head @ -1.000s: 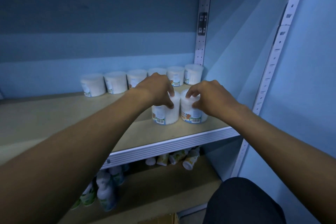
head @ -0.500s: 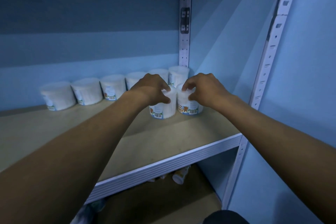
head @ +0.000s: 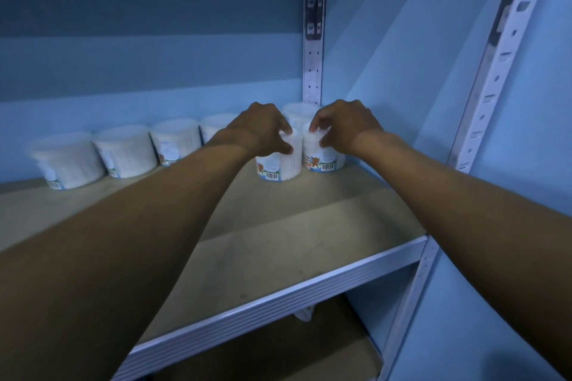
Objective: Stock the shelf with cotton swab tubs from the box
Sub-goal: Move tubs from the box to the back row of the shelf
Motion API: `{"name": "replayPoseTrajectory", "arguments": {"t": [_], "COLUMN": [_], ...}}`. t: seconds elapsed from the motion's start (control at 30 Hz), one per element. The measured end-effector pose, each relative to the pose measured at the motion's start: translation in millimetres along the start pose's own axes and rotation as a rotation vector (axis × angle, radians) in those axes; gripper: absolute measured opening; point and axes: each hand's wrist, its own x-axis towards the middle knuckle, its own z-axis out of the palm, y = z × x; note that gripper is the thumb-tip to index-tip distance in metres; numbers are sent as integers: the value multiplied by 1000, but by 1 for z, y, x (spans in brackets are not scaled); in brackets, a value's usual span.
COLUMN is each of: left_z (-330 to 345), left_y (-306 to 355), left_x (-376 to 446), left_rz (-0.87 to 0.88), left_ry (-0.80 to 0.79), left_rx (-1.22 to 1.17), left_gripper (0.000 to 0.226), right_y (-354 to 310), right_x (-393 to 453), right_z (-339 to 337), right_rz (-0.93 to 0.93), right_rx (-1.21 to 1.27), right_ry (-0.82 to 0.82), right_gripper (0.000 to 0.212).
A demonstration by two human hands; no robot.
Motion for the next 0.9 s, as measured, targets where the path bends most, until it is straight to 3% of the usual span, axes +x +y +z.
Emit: {"name": "replayPoseTrajectory", "arguments": {"t": [0.9], "left_z": [20], "left_y": [-10], "left_x": [33], "left_rz": [28], "left_ry": [10], "left_rx": [41], "left_gripper": [52], "right_y": [21], "right_x": [25], "right_z": [17], "right_rz": [-60], "right_rx": [2], "right_ry": [56], "right_gripper": [29]}}
